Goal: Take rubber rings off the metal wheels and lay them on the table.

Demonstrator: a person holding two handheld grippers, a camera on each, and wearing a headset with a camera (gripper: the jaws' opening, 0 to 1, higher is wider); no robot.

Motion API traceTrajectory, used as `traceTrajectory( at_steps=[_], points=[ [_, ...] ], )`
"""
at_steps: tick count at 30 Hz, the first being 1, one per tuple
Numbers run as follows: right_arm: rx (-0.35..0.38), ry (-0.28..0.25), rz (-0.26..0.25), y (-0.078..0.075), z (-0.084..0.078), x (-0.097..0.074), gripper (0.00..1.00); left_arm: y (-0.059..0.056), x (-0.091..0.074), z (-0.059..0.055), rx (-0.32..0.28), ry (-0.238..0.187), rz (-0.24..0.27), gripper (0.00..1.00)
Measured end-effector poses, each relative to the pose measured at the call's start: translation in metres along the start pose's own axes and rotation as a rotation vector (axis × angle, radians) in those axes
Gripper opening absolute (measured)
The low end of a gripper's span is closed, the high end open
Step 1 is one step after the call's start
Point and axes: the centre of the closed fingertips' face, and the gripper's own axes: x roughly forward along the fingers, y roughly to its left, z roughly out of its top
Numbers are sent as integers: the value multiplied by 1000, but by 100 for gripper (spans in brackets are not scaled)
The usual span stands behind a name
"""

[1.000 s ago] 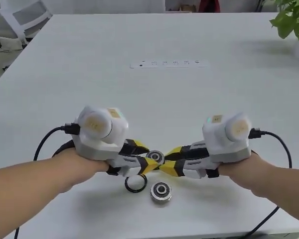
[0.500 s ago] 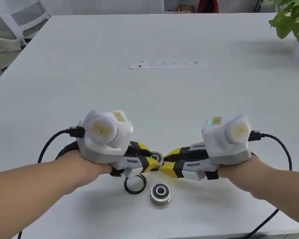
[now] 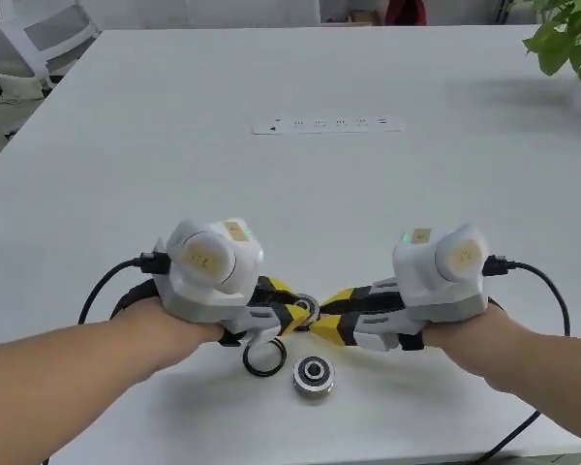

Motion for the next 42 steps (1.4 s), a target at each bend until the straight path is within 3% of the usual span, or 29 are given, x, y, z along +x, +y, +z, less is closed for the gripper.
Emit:
traceTrajectory(
  at_steps=[13,16,19,23,31,33,42],
  points=[
    [101,-16,-1,-2,-2,-3,7,1,1,0,-11,-5,17,14],
    [91,-2,-17,-3,-3,-3,0,2,1,0,-20,-11,32,13],
    [98,-4,-18,-4,-3,-3,0,2,1,0,-11,-7,36,13],
    [243,-49,-28,-10,-2,-3,0,1,2,0,34,13,54,13],
    [336,-91,-40,-17,1,-7,0,1,1,0,21,14,67,13],
    [378,-135,-45,-20,9,-10,0,-1,2,0,19,14,66,13],
    [383,-152,-20,-14,15,-13,0,-3,2,0,37,22,71,12]
  ],
)
